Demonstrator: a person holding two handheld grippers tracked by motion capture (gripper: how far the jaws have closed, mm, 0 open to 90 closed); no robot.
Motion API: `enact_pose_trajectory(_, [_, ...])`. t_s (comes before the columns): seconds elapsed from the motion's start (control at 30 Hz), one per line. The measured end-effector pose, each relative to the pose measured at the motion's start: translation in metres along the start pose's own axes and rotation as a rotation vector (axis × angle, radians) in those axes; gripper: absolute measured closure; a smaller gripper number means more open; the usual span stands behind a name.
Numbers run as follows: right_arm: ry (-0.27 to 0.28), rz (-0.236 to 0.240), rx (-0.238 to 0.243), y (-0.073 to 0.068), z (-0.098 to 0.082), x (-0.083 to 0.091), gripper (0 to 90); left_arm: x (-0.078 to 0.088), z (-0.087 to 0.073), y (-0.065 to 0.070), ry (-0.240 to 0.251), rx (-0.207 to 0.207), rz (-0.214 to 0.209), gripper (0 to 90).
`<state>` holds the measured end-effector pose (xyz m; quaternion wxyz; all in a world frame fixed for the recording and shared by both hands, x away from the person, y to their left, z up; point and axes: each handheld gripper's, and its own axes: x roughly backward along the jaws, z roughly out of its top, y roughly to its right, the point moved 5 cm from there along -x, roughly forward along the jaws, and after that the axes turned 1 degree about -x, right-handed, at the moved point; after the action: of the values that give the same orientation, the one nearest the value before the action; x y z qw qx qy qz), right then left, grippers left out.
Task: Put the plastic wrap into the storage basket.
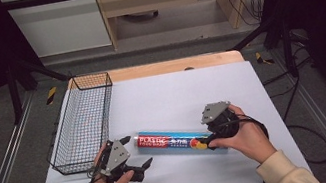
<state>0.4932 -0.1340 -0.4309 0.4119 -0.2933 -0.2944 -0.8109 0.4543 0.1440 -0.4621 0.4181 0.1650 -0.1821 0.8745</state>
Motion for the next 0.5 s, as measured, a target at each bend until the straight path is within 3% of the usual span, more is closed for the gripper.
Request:
enact_pose_trajectory(0.1, [-0.041,0.036,0.023,-0.003,-0.007,-0.009,13.6,-0.001,0.000,0.001,-0.003,-0.004,-0.007,3.0])
enact_pose_trajectory(0.13, [-0.082,0.069,0.032,-0.007,-0.014,-0.018,13.4,-0.002,-0.001,0.002,-0.008,-0.007,-0.011,3.0])
enact_pose_trajectory(0.2, [-0.108,0.105,0.041,-0.011,-0.019,-0.026,12.7,-0.002,-0.001,0.003,-0.009,-0.010,-0.020,3.0])
enact_pose_trajectory(0.3, [-0.129,0.123,0.052,-0.014,-0.022,-0.033,12.7,-0.003,-0.001,0.004,-0.011,-0.010,-0.023,3.0])
enact_pose_trajectory(0.33, [-0.169,0.129,0.061,-0.015,-0.025,-0.041,12.2,-0.003,-0.001,0.004,-0.015,-0.016,-0.029,3.0])
enact_pose_trajectory(0.5, [-0.199,0.172,0.058,-0.016,-0.027,-0.051,15.4,-0.003,-0.001,0.006,-0.019,-0.024,-0.032,3.0])
